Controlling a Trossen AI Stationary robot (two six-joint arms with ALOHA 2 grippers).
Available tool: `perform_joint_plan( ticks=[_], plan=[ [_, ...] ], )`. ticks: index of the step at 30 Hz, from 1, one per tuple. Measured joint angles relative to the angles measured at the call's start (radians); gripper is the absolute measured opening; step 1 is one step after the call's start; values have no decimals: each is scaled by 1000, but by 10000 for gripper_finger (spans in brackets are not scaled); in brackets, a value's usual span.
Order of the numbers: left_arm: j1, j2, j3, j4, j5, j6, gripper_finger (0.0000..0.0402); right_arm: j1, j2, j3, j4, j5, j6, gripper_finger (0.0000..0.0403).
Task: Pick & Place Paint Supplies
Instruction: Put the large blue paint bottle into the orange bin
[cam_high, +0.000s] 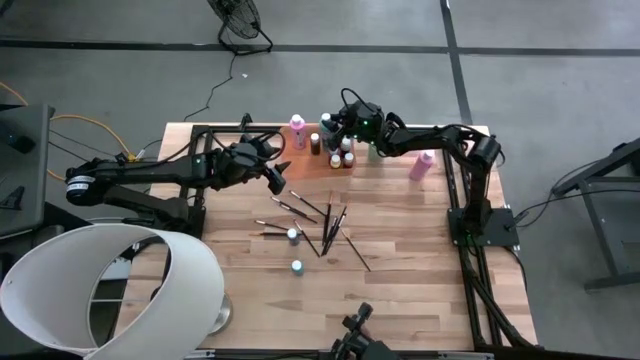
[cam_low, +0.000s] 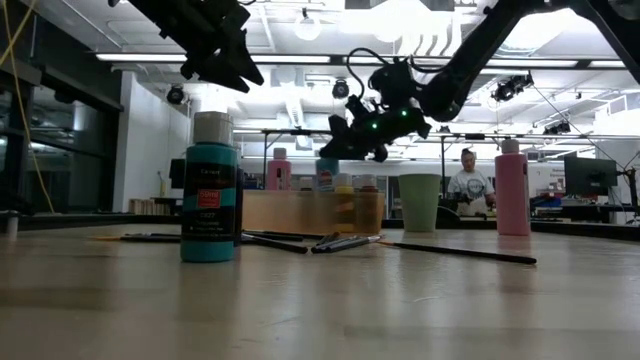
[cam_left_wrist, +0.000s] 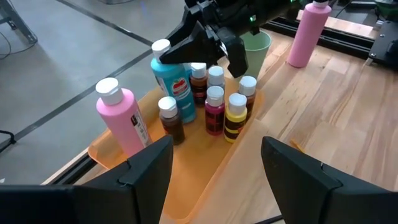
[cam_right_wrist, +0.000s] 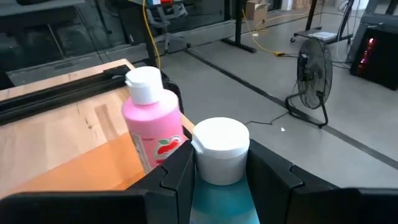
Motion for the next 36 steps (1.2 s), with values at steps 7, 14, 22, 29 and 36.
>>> perform_joint_plan(
  ticks=[7,14,22,29,36],
  plan=[
    [0,0,0,0,10,0,239,-24,0,0,-10,-19,-44,116],
    [0,0,0,0,12,6,239,-25,0,0,-36,-27,-45,153],
    [0,0,0,0,14,5,239,-25,0,0,-42,-27,-36,196],
    [0,-10,0,0,16,4,239,-25,-50,0,-90,-44,7,218],
    [0,-41,0,-1,24,-7,239,-24,-193,0,-325,-46,-22,220]
  ],
)
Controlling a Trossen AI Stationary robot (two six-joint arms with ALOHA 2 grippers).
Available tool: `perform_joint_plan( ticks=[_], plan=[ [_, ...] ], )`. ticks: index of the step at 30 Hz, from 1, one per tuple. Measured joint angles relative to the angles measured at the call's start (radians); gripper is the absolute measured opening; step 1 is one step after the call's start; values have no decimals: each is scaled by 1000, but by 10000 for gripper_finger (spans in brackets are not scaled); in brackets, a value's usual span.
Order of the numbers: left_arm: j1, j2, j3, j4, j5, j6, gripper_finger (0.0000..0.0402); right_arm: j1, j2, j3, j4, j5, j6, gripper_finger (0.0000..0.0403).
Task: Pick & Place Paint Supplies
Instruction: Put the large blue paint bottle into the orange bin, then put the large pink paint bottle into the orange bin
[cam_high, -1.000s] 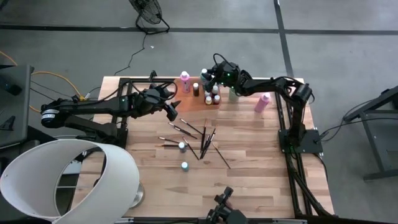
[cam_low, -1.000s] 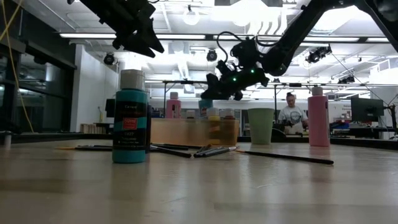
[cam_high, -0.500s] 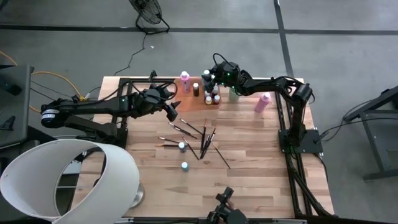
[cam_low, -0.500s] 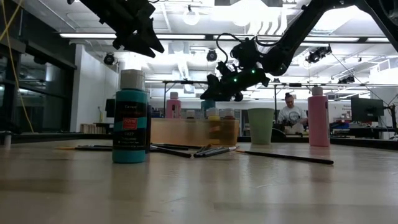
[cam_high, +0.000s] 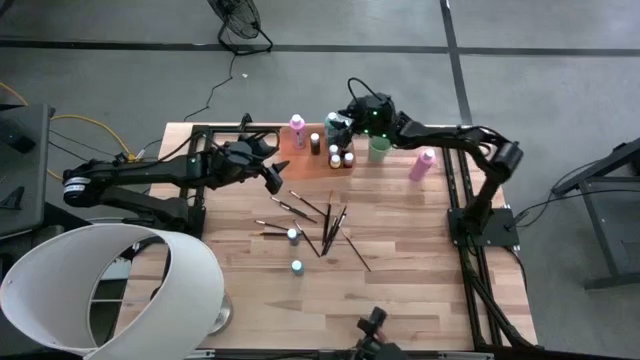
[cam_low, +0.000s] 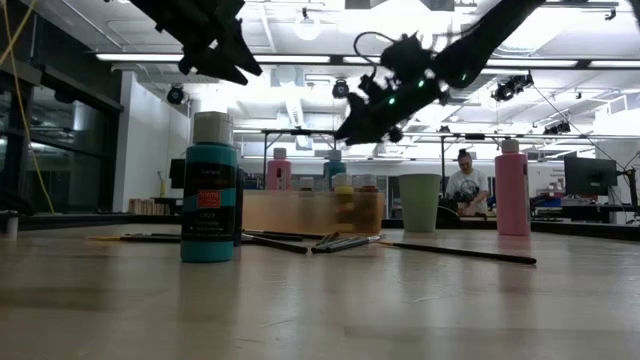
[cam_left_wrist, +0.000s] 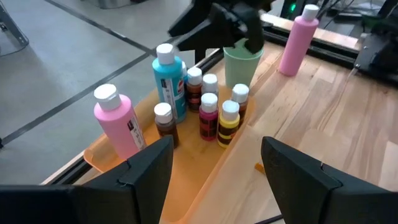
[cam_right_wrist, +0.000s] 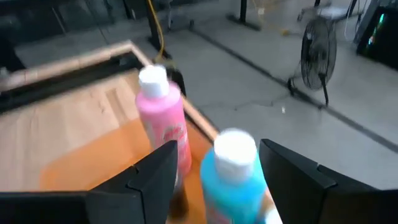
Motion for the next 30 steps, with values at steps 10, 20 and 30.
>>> perform_joint_plan(
  ticks=[10,20,30],
  plan=[
    [0,-107,0,-120,0,27,239,0,-274,0,-376,-54,-62,219],
    [0,-188,0,-206,5,-94,239,62,-577,0,-842,-298,125,219],
    [0,-191,0,-204,87,-185,239,137,-674,0,-1163,-233,335,219]
  ],
)
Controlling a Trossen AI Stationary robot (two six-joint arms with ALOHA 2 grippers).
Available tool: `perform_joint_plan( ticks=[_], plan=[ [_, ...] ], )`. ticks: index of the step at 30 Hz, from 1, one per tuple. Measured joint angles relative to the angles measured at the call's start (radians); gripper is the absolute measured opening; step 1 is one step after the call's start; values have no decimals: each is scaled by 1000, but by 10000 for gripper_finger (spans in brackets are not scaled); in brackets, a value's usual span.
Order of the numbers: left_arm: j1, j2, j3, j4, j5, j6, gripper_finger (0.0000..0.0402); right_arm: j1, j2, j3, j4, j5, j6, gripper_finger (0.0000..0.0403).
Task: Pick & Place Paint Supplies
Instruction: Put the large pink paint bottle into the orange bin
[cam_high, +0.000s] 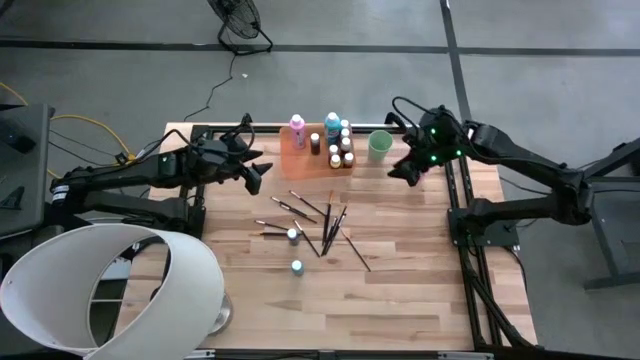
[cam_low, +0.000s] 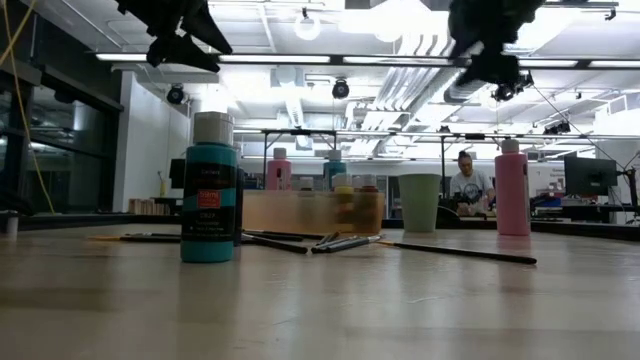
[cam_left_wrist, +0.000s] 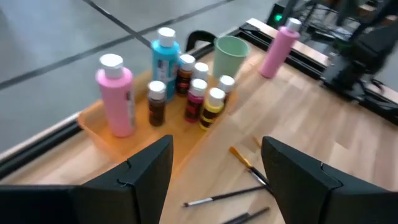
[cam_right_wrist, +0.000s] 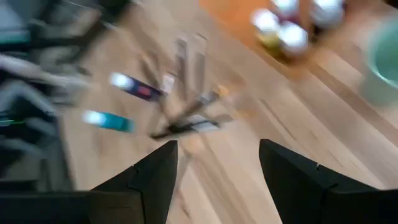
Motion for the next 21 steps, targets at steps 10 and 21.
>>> perform_joint_plan(
  ticks=[10,21],
  plan=[
    [-1,0,0,0,28,-3,239,77,-1,0,-366,336,297,219],
    [0,0,0,-5,161,32,239,33,-4,0,-412,564,580,219]
  ],
)
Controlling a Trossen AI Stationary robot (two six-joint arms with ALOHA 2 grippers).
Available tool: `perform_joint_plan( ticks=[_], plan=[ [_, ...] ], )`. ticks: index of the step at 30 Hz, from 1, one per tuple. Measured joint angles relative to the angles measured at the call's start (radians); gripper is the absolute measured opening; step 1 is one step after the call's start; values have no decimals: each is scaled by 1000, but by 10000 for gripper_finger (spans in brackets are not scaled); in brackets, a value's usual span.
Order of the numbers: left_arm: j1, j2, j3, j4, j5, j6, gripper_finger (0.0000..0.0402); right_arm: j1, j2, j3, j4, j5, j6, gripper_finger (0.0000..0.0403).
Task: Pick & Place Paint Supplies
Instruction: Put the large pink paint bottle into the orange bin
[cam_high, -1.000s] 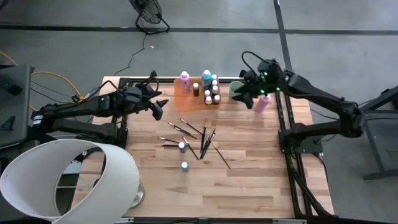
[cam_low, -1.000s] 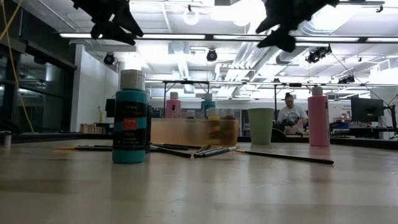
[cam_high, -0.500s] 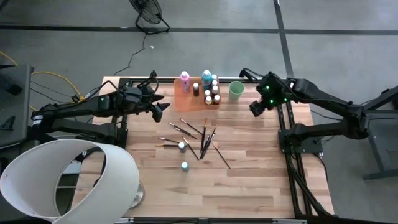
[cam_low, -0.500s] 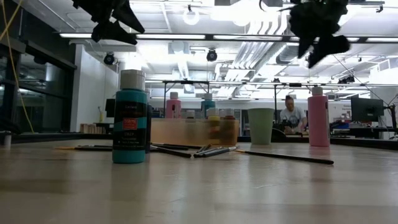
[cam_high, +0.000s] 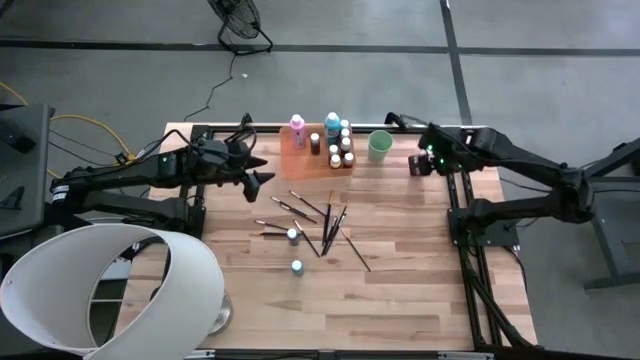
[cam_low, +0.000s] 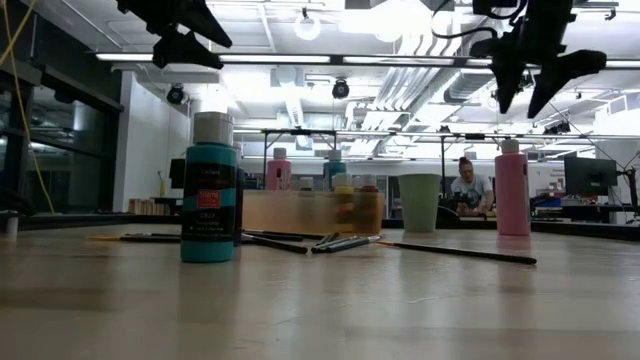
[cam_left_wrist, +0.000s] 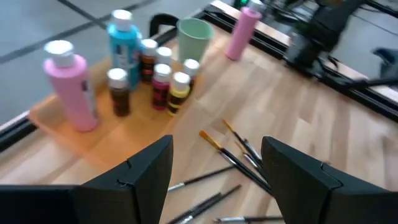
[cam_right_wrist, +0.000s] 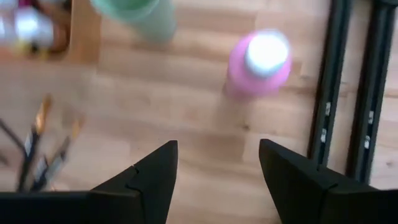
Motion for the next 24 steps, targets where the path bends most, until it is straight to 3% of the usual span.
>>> perform_joint_plan(
  ticks=[7,24],
  plan=[
    [0,2,0,0,91,76,239,-126,2,0,67,35,-14,219],
    [0,1,0,1,91,51,239,-268,214,0,104,-14,-165,219]
  ],
)
